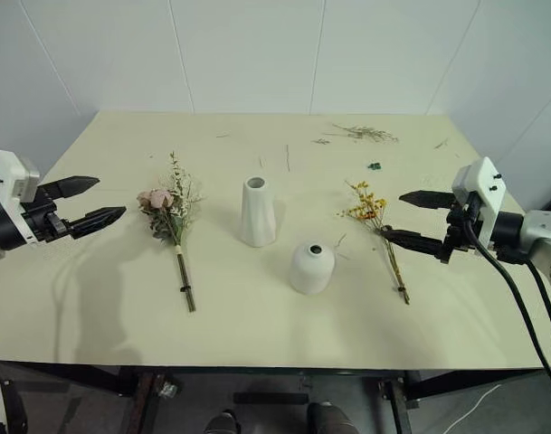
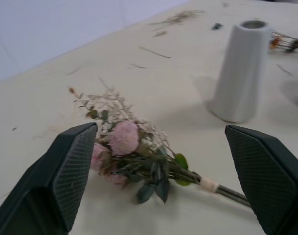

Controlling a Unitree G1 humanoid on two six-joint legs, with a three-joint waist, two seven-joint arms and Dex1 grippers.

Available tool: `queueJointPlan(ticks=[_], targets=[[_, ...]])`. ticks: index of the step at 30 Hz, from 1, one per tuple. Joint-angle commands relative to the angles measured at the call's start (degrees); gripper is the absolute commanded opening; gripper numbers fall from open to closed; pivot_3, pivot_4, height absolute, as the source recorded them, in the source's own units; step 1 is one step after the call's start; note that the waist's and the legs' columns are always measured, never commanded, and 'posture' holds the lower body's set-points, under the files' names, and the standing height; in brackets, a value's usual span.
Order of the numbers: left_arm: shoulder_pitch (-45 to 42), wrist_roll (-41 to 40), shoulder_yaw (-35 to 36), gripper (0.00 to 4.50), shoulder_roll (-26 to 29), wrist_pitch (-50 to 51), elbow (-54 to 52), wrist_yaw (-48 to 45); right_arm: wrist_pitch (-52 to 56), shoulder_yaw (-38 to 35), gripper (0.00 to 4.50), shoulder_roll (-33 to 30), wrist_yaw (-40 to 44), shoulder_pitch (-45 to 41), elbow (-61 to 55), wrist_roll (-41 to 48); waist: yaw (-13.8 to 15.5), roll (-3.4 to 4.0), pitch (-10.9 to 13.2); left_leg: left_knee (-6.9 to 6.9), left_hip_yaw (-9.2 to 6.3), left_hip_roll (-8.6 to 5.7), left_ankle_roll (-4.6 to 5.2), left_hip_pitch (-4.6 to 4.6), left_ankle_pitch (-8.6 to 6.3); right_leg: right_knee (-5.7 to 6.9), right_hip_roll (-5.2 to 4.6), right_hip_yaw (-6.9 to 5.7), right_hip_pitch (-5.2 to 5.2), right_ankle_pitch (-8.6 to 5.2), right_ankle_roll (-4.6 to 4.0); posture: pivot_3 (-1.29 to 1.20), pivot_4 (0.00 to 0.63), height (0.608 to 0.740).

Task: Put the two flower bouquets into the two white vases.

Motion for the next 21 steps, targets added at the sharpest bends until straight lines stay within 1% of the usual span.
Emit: queueJointPlan(ticks=[1,3,4,6,7,8,10,13,16,21], targets=[[3.51,-1.62,3.34,4.46,-1.53,8.16,-10.04,9.45,-5.5,-0.75,4.5,0.87,3.62,-1.64,1.67,0.26,0.0,0.0,0.0,0.0,0.0,0.0,0.01,0.0,0.0,0.01,0.0,0.0,0.0,0.0,0.0,0.0,0.15,0.74],[6.08,-2.46,3.86,4.46,-2.24,11.06,-15.1,11.28,-6.81,-0.64,4.5,0.82,6.08,-2.64,3.58,0.6,0.03,0.0,0.0,0.0,0.0,0.0,0.0,0.0,0.0,0.01,0.01,0.0,-0.01,0.0,0.0,0.0,0.15,0.74],[6.72,-2.61,4.13,4.46,-2.15,11.47,-15.61,11.43,-6.78,-0.22,4.5,1.1,6.34,-3.04,3.62,0.68,0.03,0.0,0.0,0.01,0.0,0.0,0.0,-0.01,0.0,0.02,0.01,0.0,-0.01,0.0,0.0,0.0,0.15,0.74],[10.29,-3.32,3.91,4.46,-4.82,22.71,-25.02,20.06,-9.77,-0.16,4.5,2.42,9.05,-6.19,8.83,0.78,-0.09,0.0,0.0,0.01,0.0,0.0,0.0,-0.01,0.0,0.01,0.01,0.0,-0.01,0.0,0.0,0.0,0.15,0.74],[11.44,-4.37,4.03,4.46,-6.4,29.91,-30.4,24.63,-11.64,0.17,4.5,3.17,10.08,-8.05,11.79,0.14,-0.09,0.02,0.01,0.03,0.02,0.0,-0.01,0.03,-0.01,-0.01,-0.01,0.01,0.03,0.01,0.0,0.0,0.15,0.74],[12.34,-5.55,4.35,4.46,-7.19,35.97,-35.24,27.67,-12.89,0.85,4.5,3.69,10.69,-9.31,14.0,-0.81,-0.08,0.01,0.01,0.04,0.04,-0.04,-0.01,0.06,-0.01,-0.02,-0.05,0.03,0.06,0.02,0.02,0.0,0.15,0.74],[12.35,-7.22,5.25,4.46,-8.17,42.14,-40.15,30.49,-14.12,2.07,4.5,4.41,11.23,-10.45,15.98,-2.19,-0.04,-0.05,0.04,0.1,0.03,-0.03,-0.01,0.05,-0.01,0.0,-0.03,0.04,0.08,0.03,0.04,0.0,0.15,0.74],[10.17,-8.67,5.73,4.46,-10.38,51.8,-44.09,35.19,-15.35,3.5,4.5,5.67,12.3,-11.39,17.87,-3.23,0.1,-0.06,0.04,0.1,-0.04,0.0,-0.02,0.06,0.0,0.04,0.05,0.01,0.07,0.02,0.02,0.0,0.15,0.74],[8.3,-9.13,5.15,4.46,-12.8,58.92,-47.3,38.82,-17.11,4.35,4.5,6.81,13.2,-12.81,20.29,-4.44,0.13,-0.05,0.03,0.15,-0.02,-0.04,-0.03,0.04,0.01,0.03,0.01,0.02,0.09,0.03,0.03,0.0,0.15,0.74],[3.82,-6.69,6.29,4.46,-17.46,70.05,-47.89,44.56,-18.82,5.12,4.5,8.1,14.33,-15.31,23.59,-5.85,0.13,-0.06,0.03,0.18,-0.04,-0.06,-0.05,0.03,0.01,0.02,0.01,0.02,0.09,0.05,0.06,0.0,0.15,0.74]])
